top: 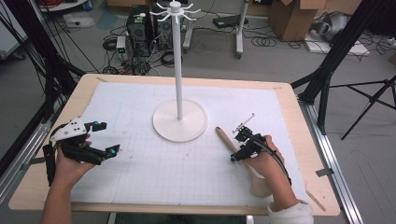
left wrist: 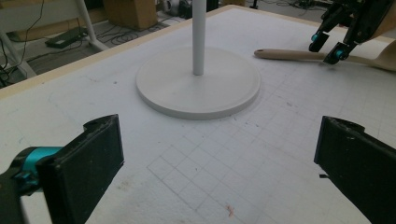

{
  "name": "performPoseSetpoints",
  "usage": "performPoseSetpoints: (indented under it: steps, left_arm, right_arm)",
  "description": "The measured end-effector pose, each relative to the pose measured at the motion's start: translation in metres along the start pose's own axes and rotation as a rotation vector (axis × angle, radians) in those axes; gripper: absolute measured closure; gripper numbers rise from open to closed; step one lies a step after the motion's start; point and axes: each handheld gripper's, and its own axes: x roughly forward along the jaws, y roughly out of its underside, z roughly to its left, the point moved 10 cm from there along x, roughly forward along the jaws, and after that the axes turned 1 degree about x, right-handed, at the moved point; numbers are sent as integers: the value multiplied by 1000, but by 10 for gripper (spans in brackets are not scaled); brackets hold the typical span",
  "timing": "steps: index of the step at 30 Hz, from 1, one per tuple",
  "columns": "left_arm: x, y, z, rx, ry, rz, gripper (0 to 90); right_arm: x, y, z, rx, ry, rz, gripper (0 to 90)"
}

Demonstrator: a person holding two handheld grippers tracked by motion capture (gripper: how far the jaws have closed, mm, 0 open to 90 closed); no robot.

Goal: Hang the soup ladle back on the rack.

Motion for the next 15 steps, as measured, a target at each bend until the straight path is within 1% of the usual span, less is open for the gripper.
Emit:
performPoseSetpoints:
  steps: [3,4,7,8,9,10,11,12,15]
  left_arm:
    - [0,0,0,-2,0,-1,17]
    - [0,0,0,0,-1,0,17]
    - [0,0,0,0,0,0,17]
    - [0,0,0,0,0,0,17]
    - [0,0,0,-2,-3,-1,17]
    - [0,0,0,-1,-7,0,18]
    - [0,0,1,-1,-7,0,18]
    - [0,0,1,0,-6,-1,21]
    - [0,0,0,1,-5,-1,21]
  right_arm:
    - [-1,1,0,4,-5,0,415]
    - [-1,1,0,3,-14,1,440]
    - [-1,2,0,4,-17,4,456]
    - [-1,2,0,8,-19,10,485]
    - [-1,2,0,8,-19,10,485]
    - [0,3,1,4,-30,14,497]
    - [0,3,1,4,-30,14,497]
    - [0,4,2,8,-35,21,520]
    - [0,4,2,10,-30,23,536]
